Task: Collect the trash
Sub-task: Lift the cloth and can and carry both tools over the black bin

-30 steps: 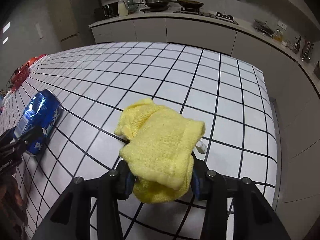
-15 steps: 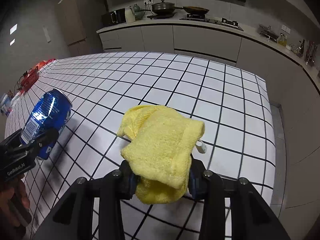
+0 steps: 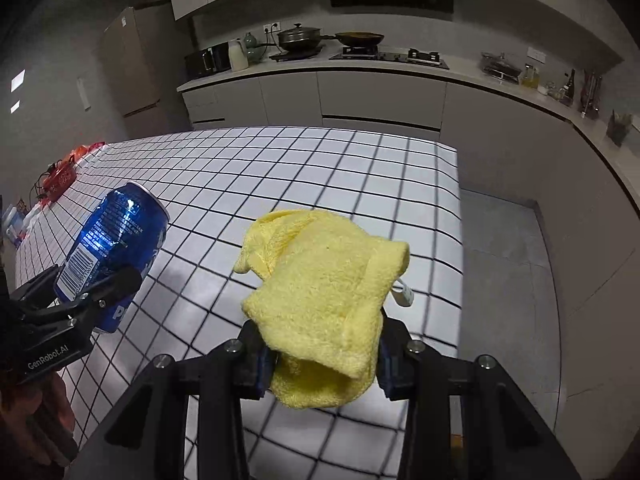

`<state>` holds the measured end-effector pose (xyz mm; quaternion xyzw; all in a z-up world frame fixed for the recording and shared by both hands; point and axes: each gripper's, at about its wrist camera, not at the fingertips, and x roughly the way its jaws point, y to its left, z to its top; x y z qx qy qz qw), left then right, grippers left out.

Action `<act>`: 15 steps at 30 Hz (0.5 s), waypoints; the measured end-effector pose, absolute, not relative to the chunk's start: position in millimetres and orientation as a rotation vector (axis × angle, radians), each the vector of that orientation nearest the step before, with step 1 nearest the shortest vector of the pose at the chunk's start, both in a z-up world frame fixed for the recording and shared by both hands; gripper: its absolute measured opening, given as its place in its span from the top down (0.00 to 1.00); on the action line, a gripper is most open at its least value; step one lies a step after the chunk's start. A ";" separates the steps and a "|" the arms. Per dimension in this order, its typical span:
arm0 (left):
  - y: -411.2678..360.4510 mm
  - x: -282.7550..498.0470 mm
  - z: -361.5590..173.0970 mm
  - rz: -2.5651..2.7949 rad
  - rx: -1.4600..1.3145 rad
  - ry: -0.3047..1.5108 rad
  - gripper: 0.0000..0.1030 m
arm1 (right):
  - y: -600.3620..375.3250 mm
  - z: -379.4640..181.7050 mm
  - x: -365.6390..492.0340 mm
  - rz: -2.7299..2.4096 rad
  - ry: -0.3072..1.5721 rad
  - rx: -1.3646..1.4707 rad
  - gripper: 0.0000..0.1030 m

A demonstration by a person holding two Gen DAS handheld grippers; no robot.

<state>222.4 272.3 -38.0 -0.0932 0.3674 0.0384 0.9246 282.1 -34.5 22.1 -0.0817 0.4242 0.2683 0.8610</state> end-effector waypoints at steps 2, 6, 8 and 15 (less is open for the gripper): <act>257.8 217.4 -36.2 0.067 -0.180 0.753 0.33 | -52.4 25.7 272.7 0.554 0.883 -0.161 0.59; 226.2 204.0 -30.4 0.038 -0.164 0.747 0.33 | -89.0 30.8 257.6 0.530 0.877 -0.139 0.59; 208.8 196.6 -26.7 0.023 -0.157 0.742 0.33 | -106.7 32.8 251.4 0.519 0.875 -0.128 0.59; 146.6 175.8 -16.8 -0.035 -0.129 0.733 0.33 | -188.9 43.2 223.8 0.464 0.865 -0.103 0.59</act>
